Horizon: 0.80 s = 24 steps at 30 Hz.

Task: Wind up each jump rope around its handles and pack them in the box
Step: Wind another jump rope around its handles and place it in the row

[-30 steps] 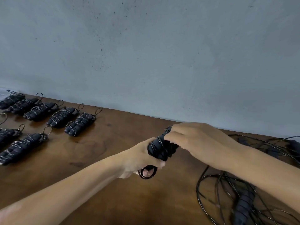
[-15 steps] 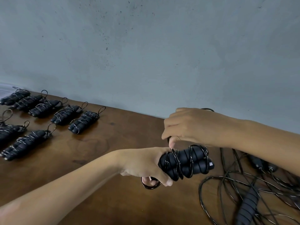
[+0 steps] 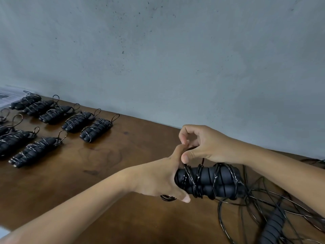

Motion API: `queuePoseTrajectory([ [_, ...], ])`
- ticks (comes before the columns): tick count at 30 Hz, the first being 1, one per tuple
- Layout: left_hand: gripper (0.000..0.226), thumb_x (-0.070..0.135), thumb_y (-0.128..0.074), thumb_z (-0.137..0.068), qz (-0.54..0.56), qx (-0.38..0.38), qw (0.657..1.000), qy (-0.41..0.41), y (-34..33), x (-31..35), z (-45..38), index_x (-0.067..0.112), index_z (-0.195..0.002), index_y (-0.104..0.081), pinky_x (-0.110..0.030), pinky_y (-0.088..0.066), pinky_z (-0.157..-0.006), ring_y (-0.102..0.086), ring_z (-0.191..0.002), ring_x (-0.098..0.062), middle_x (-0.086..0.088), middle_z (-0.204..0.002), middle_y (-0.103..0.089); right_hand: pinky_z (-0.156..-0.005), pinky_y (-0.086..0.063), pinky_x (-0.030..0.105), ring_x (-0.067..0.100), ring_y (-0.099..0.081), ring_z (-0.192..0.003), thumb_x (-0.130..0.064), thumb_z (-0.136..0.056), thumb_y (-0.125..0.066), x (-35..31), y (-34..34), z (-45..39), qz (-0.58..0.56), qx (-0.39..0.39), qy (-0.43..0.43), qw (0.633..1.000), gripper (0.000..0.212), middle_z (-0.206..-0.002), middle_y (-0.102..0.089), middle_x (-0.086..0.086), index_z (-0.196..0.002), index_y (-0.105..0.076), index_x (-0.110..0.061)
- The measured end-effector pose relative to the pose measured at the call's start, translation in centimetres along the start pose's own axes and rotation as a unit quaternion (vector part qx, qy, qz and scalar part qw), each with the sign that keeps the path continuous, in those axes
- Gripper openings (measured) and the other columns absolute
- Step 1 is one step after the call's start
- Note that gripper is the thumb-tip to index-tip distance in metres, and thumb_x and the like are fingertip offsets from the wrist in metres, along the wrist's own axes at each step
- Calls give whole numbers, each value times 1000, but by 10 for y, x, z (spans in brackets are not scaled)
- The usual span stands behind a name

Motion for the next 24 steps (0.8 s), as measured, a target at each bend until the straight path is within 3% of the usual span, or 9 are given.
queuePoseTrajectory([
  [3, 119, 24, -87, -83, 20, 15, 1000, -12, -3, -1, 2, 55, -149, 7, -50, -59, -87, -71, -94, -34, -18, -108, -72, -88, -50, 43, 27, -69, -89, -17, -87, -81, 8, -4, 0, -43, -23, -6, 999, 29, -103, -65, 9, -101, -55, -21],
  [8, 137, 23, -88, -84, 26, 47, 998, -20, 0, 3, 8, 56, -151, 26, -35, -61, -88, -73, -99, -24, -9, -130, -66, -86, -54, 30, 20, -71, -100, -31, -89, -76, 22, -11, -1, -96, -56, -28, 993, 48, -135, -52, -5, -131, -54, -40],
  [11, 136, 12, -88, -83, 73, 66, 995, -36, 3, 4, 10, 52, -155, 21, -23, -58, -76, -74, -89, -10, 8, -134, -59, -81, -54, 25, 5, -73, -91, -66, -71, -76, 29, -7, -7, 8, -1, -35, 999, 64, -130, -60, -11, -128, -50, -50],
  [14, 140, 5, -87, -83, 107, 96, 988, -62, 7, 3, 11, 51, -156, 23, -17, -54, -78, -72, -88, 0, 24, -142, -42, -88, -53, 23, -1, -71, -94, -92, -54, -64, 37, -17, -13, 37, -32, -70, 996, 76, -102, -76, -13, -113, -55, -45],
  [17, 136, 3, -87, -82, 139, 104, 982, -74, 6, -3, 12, 54, -158, 13, -27, -58, -89, -74, -95, -7, 15, -138, -56, -79, -50, 11, -9, -69, -81, -72, -72, -75, 38, -31, -20, 89, -74, -18, 993, 50, -81, -75, -21, -99, -67, -31],
  [19, 122, 0, -86, -83, 186, 95, 975, -77, 2, -8, 12, 47, -162, -7, -33, -57, -98, -75, -107, -19, 7, -135, -65, -91, -52, 21, -10, -65, -65, -45, -84, -78, 49, -32, -18, 143, -50, -2, 988, 28, -66, -71, -16, -76, -73, -19],
  [20, 109, -3, -84, -84, 219, 93, 968, -81, 0, -8, 13, 40, -162, -20, -32, -58, -94, -75, -108, -24, 1, -133, -68, -98, -51, 31, -5, -64, -63, -29, -95, -68, 58, -27, -17, 179, -23, -29, 983, 29, -66, -71, -8, -73, -73, -10],
  [22, 73, -6, -79, -87, 266, 104, 954, -86, 1, -10, 13, 20, -148, -47, -23, -56, -73, -75, -97, -23, -10, -121, -74, -88, -50, 36, 12, -64, -76, -15, -102, -53, 69, -42, -10, 192, -68, -83, 976, 25, -88, -72, 10, -97, -70, 3],
  [24, 36, 0, -80, -89, 280, 139, 947, -76, 7, -18, 14, 4, -121, -64, -23, -50, -59, -68, -75, -17, -17, -103, -77, -72, -48, 31, 17, -61, -76, -14, -102, -50, 69, -46, -1, 212, -62, -103, 970, 23, -87, -71, 1, -95, -72, -15],
])
Point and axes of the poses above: each hand's wrist, its own z-axis away from the middle knuckle, its own y-axis out of the back of the hand, x = y × z, the point moved 9 cm from there along -z, towards the middle knuckle
